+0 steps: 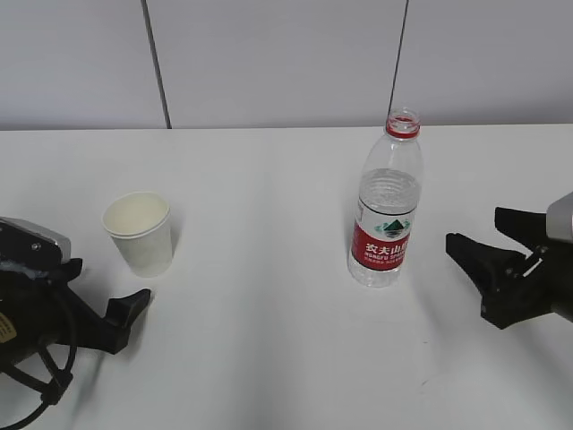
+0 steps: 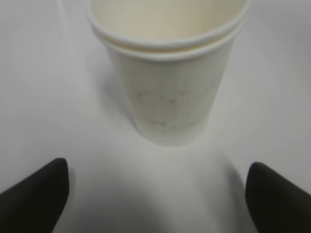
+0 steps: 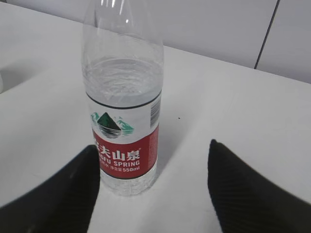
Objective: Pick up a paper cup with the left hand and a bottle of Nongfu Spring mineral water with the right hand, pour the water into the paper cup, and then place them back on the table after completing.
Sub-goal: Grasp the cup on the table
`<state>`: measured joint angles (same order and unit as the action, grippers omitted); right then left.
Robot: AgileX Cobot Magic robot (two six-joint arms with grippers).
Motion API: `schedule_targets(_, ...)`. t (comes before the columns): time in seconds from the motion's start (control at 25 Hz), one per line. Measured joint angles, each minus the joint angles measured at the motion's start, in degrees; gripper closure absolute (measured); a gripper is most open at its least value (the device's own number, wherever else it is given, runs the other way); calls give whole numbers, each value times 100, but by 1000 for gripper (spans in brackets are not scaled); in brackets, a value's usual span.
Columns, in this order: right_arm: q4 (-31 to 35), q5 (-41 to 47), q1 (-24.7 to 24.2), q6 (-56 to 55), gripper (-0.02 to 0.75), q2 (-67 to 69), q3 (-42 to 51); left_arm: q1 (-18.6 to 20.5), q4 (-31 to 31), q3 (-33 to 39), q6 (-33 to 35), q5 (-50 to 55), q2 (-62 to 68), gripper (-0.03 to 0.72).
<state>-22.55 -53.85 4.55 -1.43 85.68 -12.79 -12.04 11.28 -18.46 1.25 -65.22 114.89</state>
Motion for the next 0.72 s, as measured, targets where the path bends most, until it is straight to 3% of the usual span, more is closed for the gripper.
schedule_targets(0.72, -9, -29, 0, 11, 224, 7, -23, 0, 455, -1030, 0, -27, 459, 43)
